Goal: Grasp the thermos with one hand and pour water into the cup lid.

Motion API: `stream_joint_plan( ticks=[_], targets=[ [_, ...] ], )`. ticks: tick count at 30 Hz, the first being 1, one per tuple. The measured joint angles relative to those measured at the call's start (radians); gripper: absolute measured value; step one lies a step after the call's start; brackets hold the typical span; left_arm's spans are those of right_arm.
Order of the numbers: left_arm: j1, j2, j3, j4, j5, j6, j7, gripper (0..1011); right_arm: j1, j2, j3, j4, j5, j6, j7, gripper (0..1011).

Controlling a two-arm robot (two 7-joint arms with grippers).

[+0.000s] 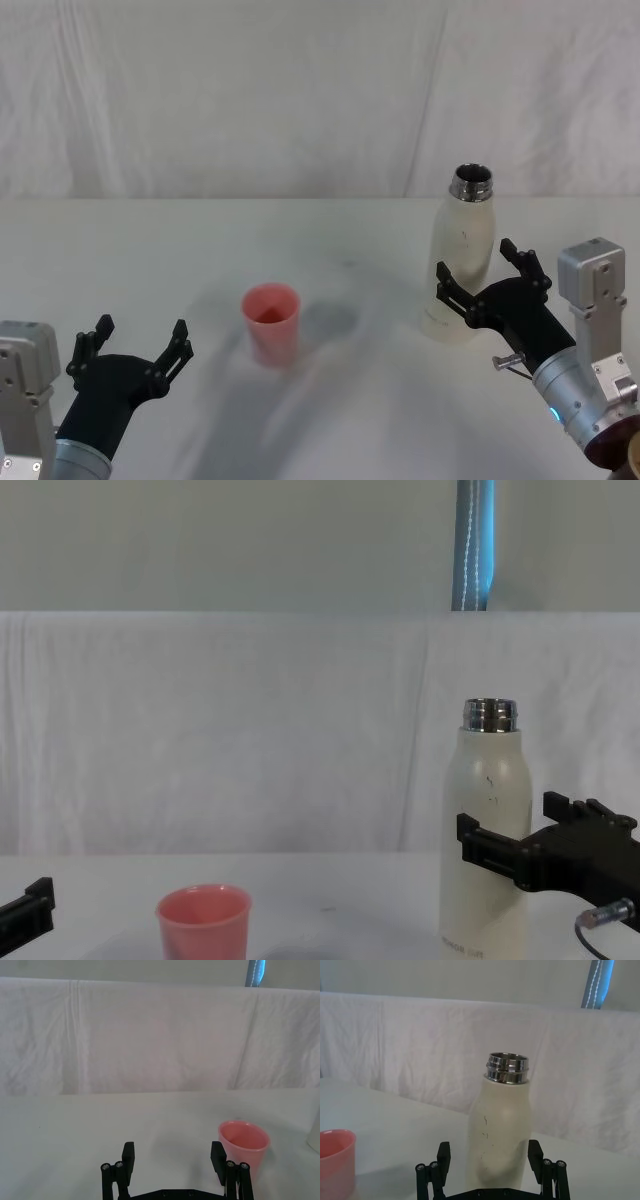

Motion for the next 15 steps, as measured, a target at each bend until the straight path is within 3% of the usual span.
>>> stream_joint_plan(
  ticks=[15],
  targets=[
    [0.000, 0.000, 0.000, 0.000, 0.000, 0.000, 0.000, 1001, 0.028, -0.020, -0.001, 0.045, -0.012, -0.009, -0.022, 1000]
  ],
)
